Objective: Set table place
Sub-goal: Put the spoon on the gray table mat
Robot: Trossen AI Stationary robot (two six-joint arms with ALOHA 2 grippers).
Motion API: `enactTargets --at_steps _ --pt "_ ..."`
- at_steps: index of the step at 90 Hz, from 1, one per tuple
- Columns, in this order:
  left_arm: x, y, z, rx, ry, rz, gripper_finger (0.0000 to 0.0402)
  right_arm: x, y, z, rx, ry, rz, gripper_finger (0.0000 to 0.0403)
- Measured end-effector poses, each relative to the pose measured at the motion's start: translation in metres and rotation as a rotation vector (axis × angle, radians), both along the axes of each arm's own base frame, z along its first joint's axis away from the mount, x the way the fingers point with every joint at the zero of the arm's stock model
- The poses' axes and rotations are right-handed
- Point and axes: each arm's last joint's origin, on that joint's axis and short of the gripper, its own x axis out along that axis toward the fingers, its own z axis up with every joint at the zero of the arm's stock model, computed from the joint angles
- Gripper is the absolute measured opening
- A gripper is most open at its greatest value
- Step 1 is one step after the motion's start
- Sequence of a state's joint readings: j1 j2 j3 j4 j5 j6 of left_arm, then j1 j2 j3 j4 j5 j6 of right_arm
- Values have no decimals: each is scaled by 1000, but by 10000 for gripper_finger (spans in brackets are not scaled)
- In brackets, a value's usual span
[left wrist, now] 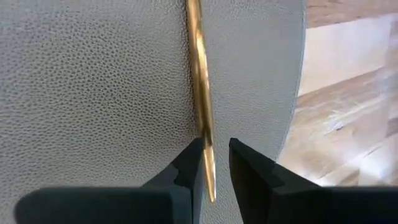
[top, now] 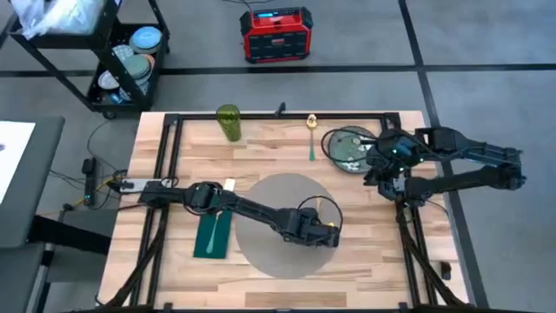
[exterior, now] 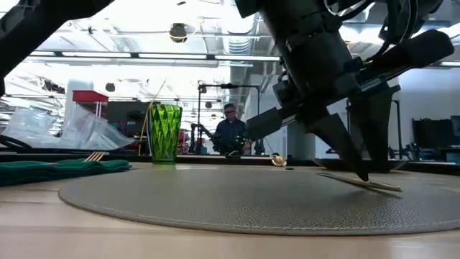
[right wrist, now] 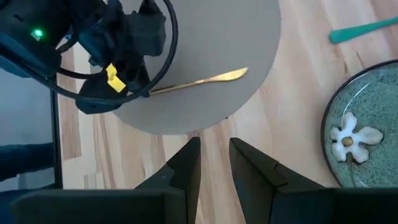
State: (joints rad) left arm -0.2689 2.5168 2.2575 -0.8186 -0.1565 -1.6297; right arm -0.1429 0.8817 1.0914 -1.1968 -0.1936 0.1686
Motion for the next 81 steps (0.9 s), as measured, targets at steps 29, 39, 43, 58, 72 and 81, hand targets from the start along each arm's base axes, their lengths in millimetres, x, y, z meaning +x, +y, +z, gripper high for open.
enactTargets --at_steps 29,39,43,58,72,81 --pt "-13 8 40 63 69 -41 58 8 -7 10 -118 -144 -75 74" --pt "-24 36 86 177 25 -114 59 27 -21 12 -244 -201 -177 74" --pt "-32 50 108 253 12 -147 59 37 -30 11 -321 -203 -217 74" --pt "-82 87 193 581 15 -236 59 68 -81 -1 -500 -164 -379 74" --pt "-152 106 250 758 144 -250 59 89 -136 -24 -300 -240 -482 74" --pt "-186 111 274 793 146 -209 59 101 -166 -44 -179 -269 -558 74"
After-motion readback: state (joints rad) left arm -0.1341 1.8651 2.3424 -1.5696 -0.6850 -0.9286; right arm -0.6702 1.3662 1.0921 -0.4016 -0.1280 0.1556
